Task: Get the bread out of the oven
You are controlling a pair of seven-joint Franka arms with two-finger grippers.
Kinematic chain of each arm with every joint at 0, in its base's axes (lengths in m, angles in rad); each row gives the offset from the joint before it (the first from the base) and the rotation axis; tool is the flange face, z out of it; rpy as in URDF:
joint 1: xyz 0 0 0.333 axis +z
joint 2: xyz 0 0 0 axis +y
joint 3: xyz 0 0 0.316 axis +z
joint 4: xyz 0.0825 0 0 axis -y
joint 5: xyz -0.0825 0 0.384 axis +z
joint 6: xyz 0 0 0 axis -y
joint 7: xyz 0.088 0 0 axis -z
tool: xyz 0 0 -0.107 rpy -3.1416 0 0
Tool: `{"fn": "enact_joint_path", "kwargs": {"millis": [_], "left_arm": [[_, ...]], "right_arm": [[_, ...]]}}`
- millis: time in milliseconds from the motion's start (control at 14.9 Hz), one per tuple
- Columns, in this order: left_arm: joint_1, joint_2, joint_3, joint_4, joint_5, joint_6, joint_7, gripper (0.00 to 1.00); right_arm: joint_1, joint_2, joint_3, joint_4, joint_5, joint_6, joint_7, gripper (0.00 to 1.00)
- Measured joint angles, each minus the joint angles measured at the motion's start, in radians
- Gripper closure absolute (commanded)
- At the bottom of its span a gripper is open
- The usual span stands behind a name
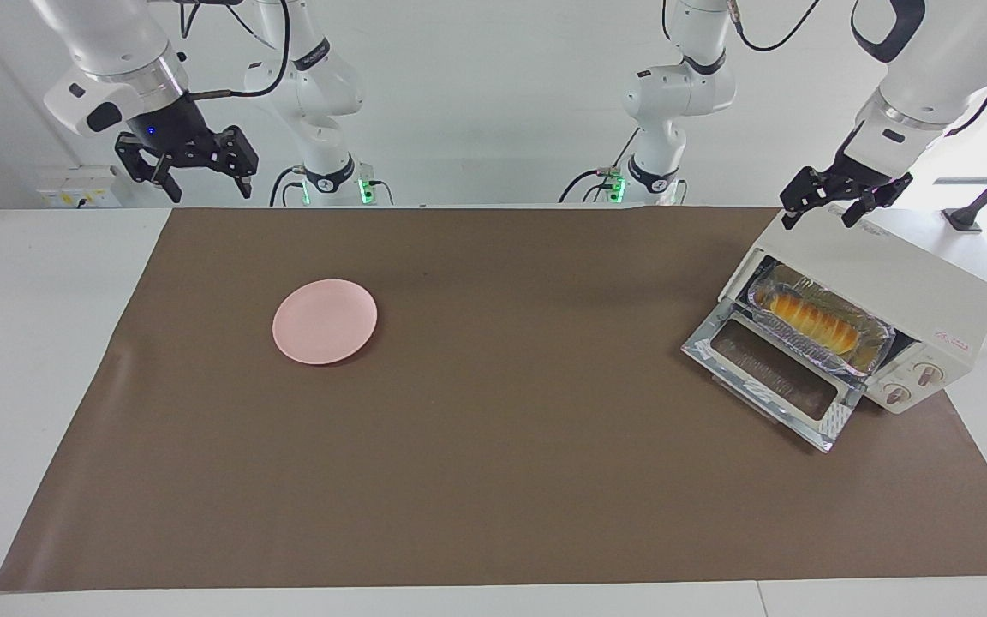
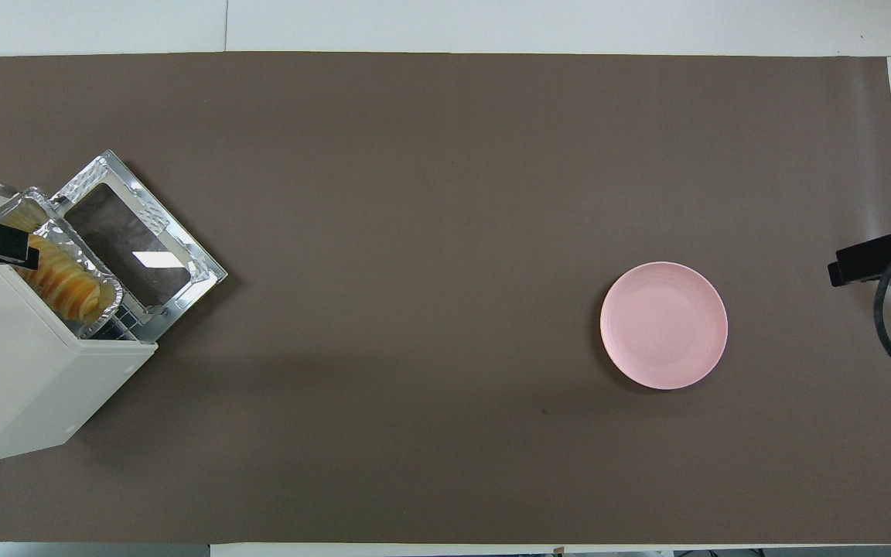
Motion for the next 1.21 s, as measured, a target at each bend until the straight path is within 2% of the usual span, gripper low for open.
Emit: {"fn": "enact_joint_path", "kwargs": {"millis": [471, 673, 1009, 1211], "left_arm": [[0.001, 0.007, 0.005, -0.002, 0.0, 0.036, -0.053, 0.0], [0.002, 0.068, 0.009, -0.003, 0.0, 0.126, -0.282, 0.0], [0.007, 0.219, 0.018, -0.026, 0.016, 0.314, -0.686, 0.0], [0.008, 0.259, 0.018, -0.096, 0.024, 0.425, -0.783, 0.0]], "right_arm": [[0.0, 0.0, 0.0, 0.0, 0.0, 0.0, 0.0, 0.0], [0.0, 0.0, 0.0, 0.0, 0.0, 0.0, 0.0, 0.0], [0.0, 0.0, 0.0, 0.0, 0.0, 0.0, 0.0, 0.0], [0.0, 0.0, 0.0, 0.0, 0.0, 0.0, 0.0, 0.0]]}}
